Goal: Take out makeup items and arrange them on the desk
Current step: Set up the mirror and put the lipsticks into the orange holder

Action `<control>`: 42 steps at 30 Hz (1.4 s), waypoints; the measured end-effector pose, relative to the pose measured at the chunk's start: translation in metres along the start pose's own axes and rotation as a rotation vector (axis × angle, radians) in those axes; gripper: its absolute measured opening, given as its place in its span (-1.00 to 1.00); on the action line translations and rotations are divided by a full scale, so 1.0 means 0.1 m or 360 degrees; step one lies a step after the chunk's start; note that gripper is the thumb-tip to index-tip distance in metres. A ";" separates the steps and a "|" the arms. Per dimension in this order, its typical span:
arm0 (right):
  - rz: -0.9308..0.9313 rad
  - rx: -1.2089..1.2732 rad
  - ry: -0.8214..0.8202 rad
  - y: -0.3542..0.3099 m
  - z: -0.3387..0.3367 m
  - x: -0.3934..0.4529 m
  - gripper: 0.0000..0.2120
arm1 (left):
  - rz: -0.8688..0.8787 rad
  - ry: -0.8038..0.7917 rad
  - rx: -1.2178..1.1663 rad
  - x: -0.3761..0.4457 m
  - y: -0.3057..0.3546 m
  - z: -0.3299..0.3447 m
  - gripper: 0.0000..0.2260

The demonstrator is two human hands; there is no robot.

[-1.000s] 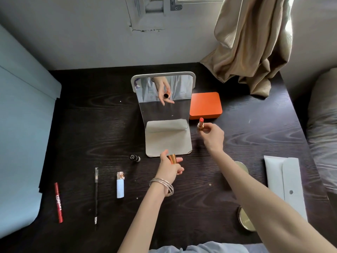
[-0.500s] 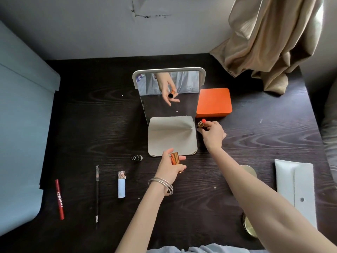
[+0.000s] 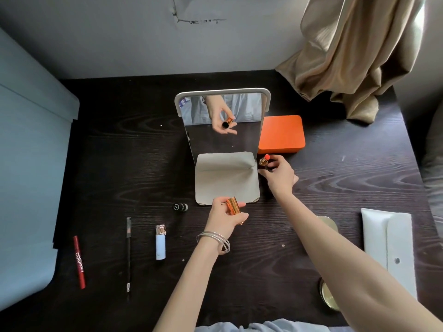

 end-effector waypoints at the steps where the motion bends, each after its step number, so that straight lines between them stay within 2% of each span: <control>1: 0.0066 0.0043 -0.0026 0.03 -0.01 -0.04 -0.59 | 0.0019 0.0015 -0.0022 -0.01 0.03 -0.01 -0.58; 3: 0.0150 0.0111 -0.0127 0.06 -0.04 -0.18 -0.72 | 0.0076 0.0046 -0.0082 -0.04 0.10 -0.03 -0.62; 6: -0.0027 0.0416 -0.0449 -0.14 -0.09 -0.62 -0.93 | 0.0203 0.0089 -0.0099 -0.10 0.23 -0.07 -0.64; 9: -0.0280 0.0643 -0.0701 -0.43 -0.25 -1.17 -0.90 | 0.0359 0.0155 0.0133 -0.19 0.35 -0.08 -0.66; 13: -0.0320 0.0721 -0.0797 -0.49 -0.30 -1.53 -0.79 | 0.0481 0.0171 0.0174 -0.34 0.39 -0.04 -0.64; 18: -0.0410 0.0731 -0.0613 -0.49 -0.44 -1.56 -0.85 | 0.0583 0.0104 0.0024 -0.49 0.43 0.00 -0.65; 22: -0.0553 0.0685 -0.0602 -0.58 -0.53 -1.62 -0.85 | 0.0589 0.0122 -0.0015 -0.53 0.40 0.00 -0.78; 24: -0.0599 0.0648 -0.0508 -0.61 -0.59 -1.63 -0.80 | 0.0588 0.0125 -0.0026 -0.55 0.38 0.01 -0.85; 26: -0.0861 0.0409 -0.0143 -0.68 -0.81 -1.63 -0.64 | 0.0585 0.0151 0.0038 -0.55 0.37 0.00 -0.87; 28: -0.1367 -0.0054 0.0237 -0.84 -0.96 -1.77 -0.53 | 0.0603 0.0224 0.0159 -0.56 0.39 -0.05 -0.90; 29: -0.1581 -0.0261 0.0332 -0.89 -0.95 -1.83 -0.50 | 0.0630 0.0266 0.0226 -0.58 0.43 -0.06 -0.91; 31: -0.1774 -0.0510 0.0402 -0.89 -0.88 -1.87 -0.59 | 0.0697 0.0332 0.0336 -0.62 0.52 -0.06 -0.91; 34: -0.1882 -0.0571 0.0495 -0.90 -0.89 -1.85 -0.83 | 0.0792 0.0383 0.0471 -0.63 0.67 0.02 -0.87; 37: -0.1834 -0.0543 0.0621 -0.95 -1.01 -1.61 -0.84 | 0.0722 0.0229 0.0276 -0.57 0.73 0.13 -0.70; 39: -0.1563 -0.0330 0.0653 -0.96 -1.15 -1.24 -0.84 | 0.0649 0.0119 0.0156 -0.52 0.73 0.19 -0.59; 42: -0.1119 0.0031 0.0558 -0.94 -1.20 -0.57 -0.83 | 0.0574 0.0062 0.0250 -0.43 0.64 0.21 -0.63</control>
Point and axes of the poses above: each hand's wrist, its own x-axis towards the middle knuckle, its own z-axis out of the palm, y = z × x, the point moved 10 cm from there along x, towards the middle knuckle, and after that the axes turned 1 degree about -z, right-handed, at the moved point
